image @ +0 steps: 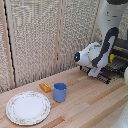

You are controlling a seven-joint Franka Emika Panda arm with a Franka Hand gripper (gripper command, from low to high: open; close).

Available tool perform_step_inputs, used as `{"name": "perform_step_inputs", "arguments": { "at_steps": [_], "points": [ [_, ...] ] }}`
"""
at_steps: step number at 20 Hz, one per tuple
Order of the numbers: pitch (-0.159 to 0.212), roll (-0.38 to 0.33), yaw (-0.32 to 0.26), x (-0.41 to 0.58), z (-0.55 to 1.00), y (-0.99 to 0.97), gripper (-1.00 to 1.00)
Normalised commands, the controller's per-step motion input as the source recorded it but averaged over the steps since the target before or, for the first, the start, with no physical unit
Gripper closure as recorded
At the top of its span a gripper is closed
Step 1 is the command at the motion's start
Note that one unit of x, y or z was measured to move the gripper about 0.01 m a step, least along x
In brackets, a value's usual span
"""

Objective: Please reach out your grabber to the yellow dish. Tenderly grip the yellow dish using your grabber. Set the yellow dish on the baking sheet. Posit your grabber on the rim of the baking sheet carrying the yellow dish. Mindfully slide the baking sheet with the yellow dish into the oven. Let go of your grabber's hold on the baking sheet's edge when it is entirely in the oven.

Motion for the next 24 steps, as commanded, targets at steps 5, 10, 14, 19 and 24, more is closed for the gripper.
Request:
{"name": "perform_step_inputs", "arguments": {
  "at_steps": [5, 10, 14, 19, 24],
  "points": [
    [0.044, 0.151, 0.0, 0.0, 0.19, -0.23, 1.0],
    [0.01, 0.207, 0.0, -0.028, 0.49, -0.33, 1.0],
    [0.008, 0.189, 0.001, -0.058, 0.69, -0.42, 1.0],
    [0.001, 0.14, 0.063, 0.0, 0.81, -0.51, 1.0],
    [0.007, 0.132, 0.068, -0.023, 0.74, -0.7, 1.0]
  ]
}}
